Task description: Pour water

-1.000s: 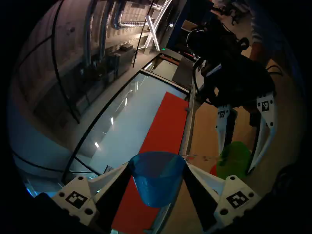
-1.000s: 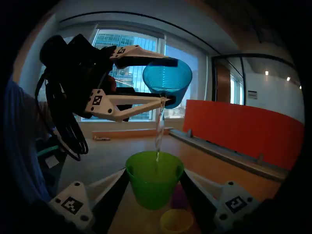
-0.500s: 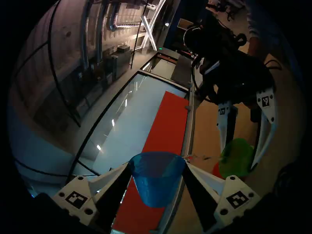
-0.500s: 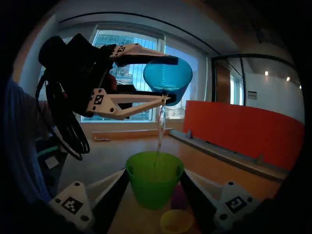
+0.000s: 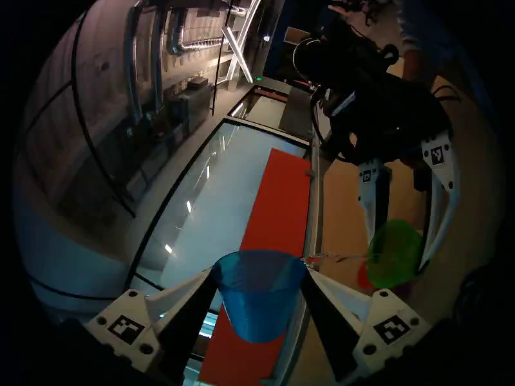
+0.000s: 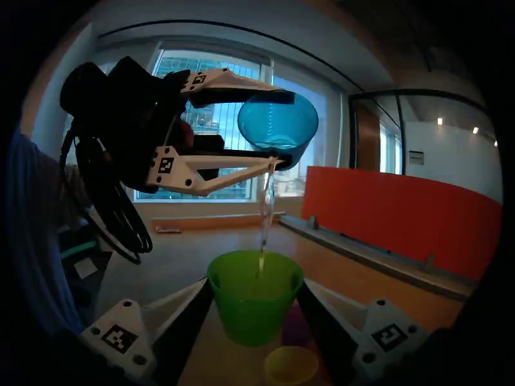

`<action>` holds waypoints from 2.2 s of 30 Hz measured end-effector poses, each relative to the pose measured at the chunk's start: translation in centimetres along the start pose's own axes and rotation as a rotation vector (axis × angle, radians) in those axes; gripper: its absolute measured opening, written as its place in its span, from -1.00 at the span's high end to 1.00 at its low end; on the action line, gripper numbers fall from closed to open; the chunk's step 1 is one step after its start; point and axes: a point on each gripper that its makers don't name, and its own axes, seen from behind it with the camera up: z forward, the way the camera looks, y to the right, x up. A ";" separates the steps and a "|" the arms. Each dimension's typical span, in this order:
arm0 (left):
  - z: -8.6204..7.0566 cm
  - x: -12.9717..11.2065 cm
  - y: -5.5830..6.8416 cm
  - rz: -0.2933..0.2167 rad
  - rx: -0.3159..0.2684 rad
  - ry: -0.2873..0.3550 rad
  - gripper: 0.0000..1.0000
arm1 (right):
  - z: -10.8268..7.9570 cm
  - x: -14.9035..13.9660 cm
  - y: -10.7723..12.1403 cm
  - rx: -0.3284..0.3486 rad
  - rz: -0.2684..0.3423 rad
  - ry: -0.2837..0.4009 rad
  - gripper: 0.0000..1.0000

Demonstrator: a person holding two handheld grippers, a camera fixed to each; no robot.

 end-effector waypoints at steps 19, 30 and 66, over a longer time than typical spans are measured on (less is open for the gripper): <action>0.3 0.4 -0.1 0.077 0.001 0.001 -0.76 | 0.1 0.0 0.2 -0.007 -0.005 0.004 -0.81; 0.2 0.9 -0.2 0.120 0.006 0.004 -0.76 | 0.1 0.0 0.6 -0.013 -0.004 0.010 -0.81; 0.3 2.7 -1.2 0.306 0.020 0.010 -0.76 | 0.0 0.8 0.7 -0.023 -0.010 0.029 -0.81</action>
